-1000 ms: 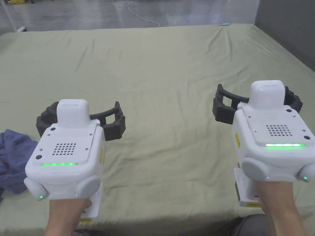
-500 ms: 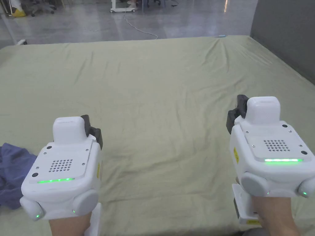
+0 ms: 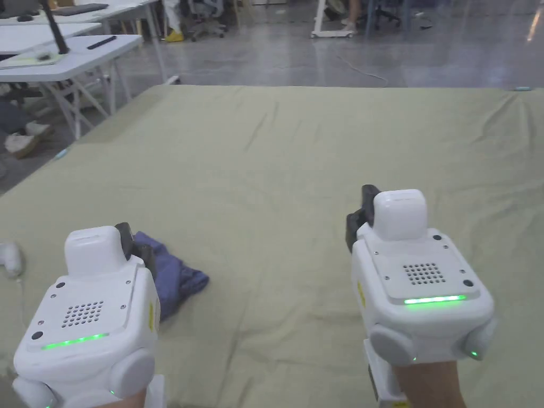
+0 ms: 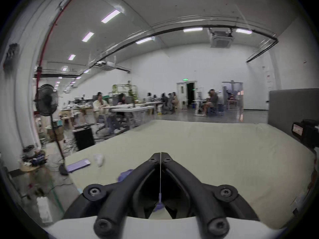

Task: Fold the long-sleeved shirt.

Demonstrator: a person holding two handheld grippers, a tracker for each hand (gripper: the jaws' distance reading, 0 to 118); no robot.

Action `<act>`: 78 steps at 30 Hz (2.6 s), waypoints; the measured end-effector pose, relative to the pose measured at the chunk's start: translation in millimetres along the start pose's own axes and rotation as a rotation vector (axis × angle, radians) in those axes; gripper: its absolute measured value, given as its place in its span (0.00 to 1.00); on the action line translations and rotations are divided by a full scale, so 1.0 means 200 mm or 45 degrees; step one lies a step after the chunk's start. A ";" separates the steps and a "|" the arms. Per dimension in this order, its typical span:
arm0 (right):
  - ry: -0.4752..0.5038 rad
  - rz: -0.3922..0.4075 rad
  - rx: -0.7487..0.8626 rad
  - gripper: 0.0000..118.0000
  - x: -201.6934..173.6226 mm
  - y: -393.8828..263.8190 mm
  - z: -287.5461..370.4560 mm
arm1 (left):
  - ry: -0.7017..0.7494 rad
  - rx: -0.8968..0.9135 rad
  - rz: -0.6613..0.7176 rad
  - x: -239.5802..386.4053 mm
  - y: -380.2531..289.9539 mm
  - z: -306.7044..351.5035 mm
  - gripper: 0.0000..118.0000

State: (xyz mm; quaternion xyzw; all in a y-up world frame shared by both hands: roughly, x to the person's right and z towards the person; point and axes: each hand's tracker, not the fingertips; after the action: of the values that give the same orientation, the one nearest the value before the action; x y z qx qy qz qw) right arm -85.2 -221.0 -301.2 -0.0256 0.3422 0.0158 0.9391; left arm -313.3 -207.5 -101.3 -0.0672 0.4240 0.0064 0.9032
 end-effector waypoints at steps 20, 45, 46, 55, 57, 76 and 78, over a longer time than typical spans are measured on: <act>0.159 0.076 -0.159 0.00 -0.37 -0.09 -0.25 | -0.174 -0.982 0.244 -0.19 -0.38 -1.06 0.95; -0.238 0.028 -0.176 0.00 0.35 -0.01 -0.02 | -0.943 -0.676 0.147 1.12 0.14 -0.71 0.07; -0.277 0.015 -0.186 0.00 0.44 0.00 0.03 | -1.015 -0.689 0.134 1.27 0.12 -0.66 0.07; -0.577 -0.122 -0.308 0.00 0.96 0.00 0.42 | -1.235 -0.995 -0.136 2.15 -0.39 -0.36 0.08; -0.603 -0.123 -0.325 0.00 1.00 -0.03 0.46 | -1.238 -0.986 -0.105 2.10 -0.41 -0.32 0.25; -0.436 -0.090 -0.407 0.00 0.74 -0.10 0.37 | -0.730 -0.404 0.037 0.72 -0.16 -0.03 0.01; -0.436 -0.085 -0.403 0.00 0.70 -0.10 0.36 | -0.744 -0.559 0.067 0.64 -0.21 -0.07 0.00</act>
State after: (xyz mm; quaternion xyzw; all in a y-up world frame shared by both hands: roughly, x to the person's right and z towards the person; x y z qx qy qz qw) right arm 69.7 -234.6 -335.1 -0.1809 0.1701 0.0422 0.9678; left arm -238.8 -257.4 -203.9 -0.2437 0.1382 0.1394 0.9498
